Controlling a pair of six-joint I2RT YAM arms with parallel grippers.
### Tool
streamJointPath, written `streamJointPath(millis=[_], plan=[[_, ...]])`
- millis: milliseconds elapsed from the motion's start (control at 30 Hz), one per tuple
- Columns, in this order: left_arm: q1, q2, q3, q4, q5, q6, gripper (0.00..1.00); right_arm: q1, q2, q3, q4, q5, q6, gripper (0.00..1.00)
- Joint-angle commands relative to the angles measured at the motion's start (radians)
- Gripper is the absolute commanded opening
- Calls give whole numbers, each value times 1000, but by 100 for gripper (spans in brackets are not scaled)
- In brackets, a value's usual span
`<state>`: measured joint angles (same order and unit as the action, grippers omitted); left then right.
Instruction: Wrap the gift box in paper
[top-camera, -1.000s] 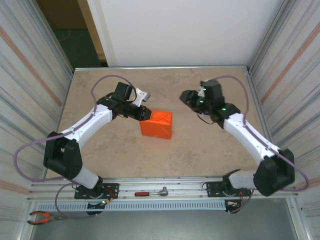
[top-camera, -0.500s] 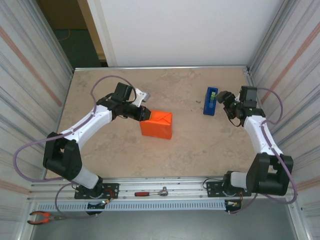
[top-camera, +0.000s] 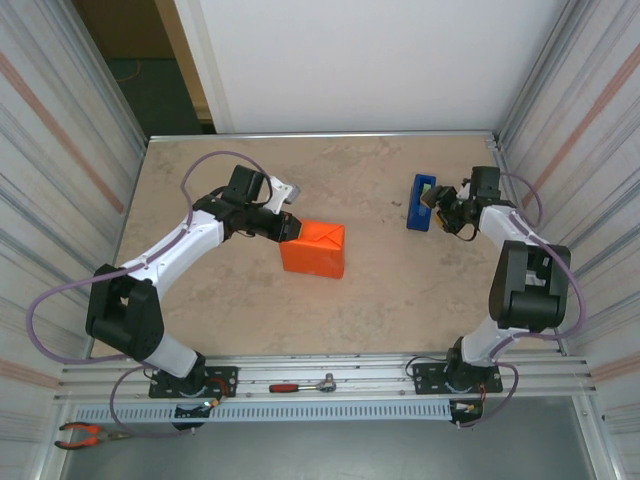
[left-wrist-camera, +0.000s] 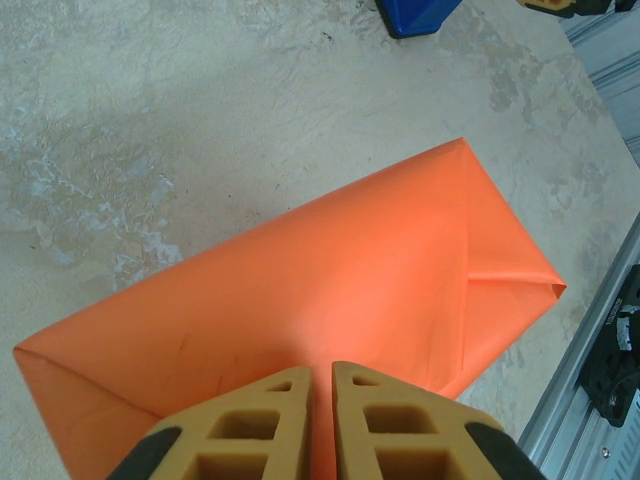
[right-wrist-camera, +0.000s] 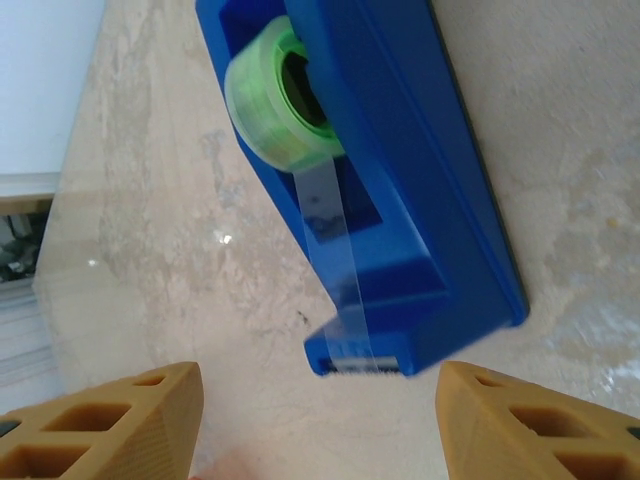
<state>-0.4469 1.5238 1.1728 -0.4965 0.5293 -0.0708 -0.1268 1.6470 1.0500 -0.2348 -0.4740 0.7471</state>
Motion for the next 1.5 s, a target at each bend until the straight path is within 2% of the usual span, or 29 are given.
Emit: streamJointPath(millis=[0, 300, 533, 800, 1267, 1467], plan=[[1, 42, -60, -111, -59, 12, 14, -8, 46, 50, 29, -31, -23, 60], [1, 48, -61, -110, -53, 9, 13, -8, 122, 61, 76, -43, -2, 54], [-2, 54, -62, -109, -52, 9, 12, -10, 145, 42, 114, -62, 11, 45], [-7, 59, -62, -107, -46, 9, 11, -10, 151, 24, 138, -76, 26, 35], [-13, 59, -62, -105, -43, 7, 10, -21, 145, -15, 161, -85, 40, 23], [-15, 59, -62, -103, -43, 8, 10, -21, 148, -20, 175, -100, 45, 13]])
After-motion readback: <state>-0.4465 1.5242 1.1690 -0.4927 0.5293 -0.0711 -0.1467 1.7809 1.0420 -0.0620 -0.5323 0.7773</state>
